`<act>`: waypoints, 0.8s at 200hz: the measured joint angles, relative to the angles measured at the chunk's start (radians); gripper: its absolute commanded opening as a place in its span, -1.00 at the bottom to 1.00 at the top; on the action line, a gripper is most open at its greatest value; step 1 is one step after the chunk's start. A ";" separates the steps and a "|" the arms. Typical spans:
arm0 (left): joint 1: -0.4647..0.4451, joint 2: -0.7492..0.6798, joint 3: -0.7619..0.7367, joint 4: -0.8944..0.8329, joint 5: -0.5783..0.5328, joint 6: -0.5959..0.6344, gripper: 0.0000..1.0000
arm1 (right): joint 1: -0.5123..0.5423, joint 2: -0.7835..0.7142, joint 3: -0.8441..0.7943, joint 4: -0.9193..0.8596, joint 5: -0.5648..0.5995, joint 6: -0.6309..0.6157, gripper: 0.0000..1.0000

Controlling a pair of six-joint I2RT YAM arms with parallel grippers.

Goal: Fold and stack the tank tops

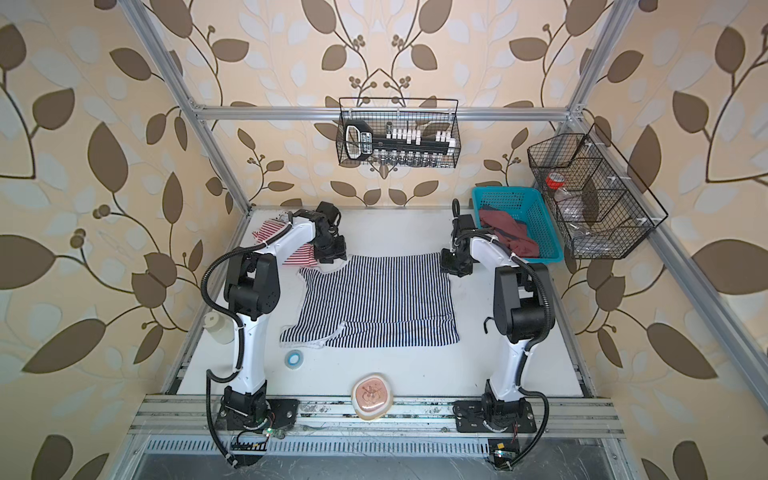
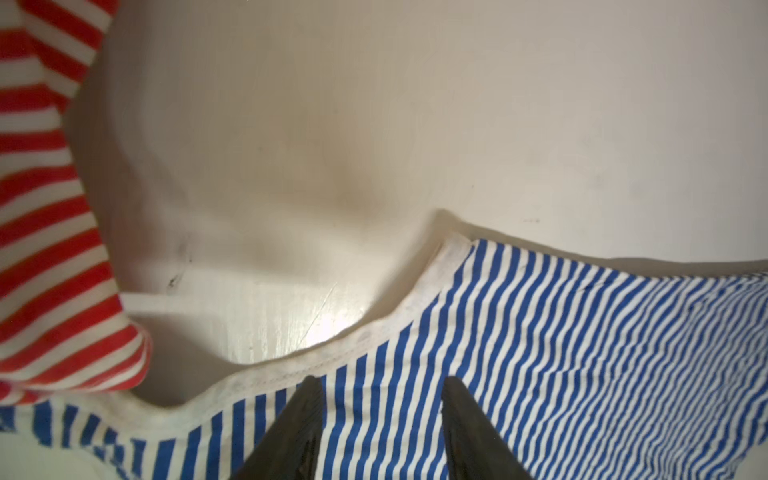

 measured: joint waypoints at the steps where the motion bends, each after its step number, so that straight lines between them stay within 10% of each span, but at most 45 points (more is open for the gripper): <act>1: 0.000 0.000 0.001 0.001 0.001 0.000 -0.01 | 0.000 0.002 0.001 0.000 0.000 0.000 -0.32; 160: 0.004 0.190 0.187 0.032 0.096 0.022 -0.07 | -0.027 0.236 0.264 0.050 0.015 0.016 -0.32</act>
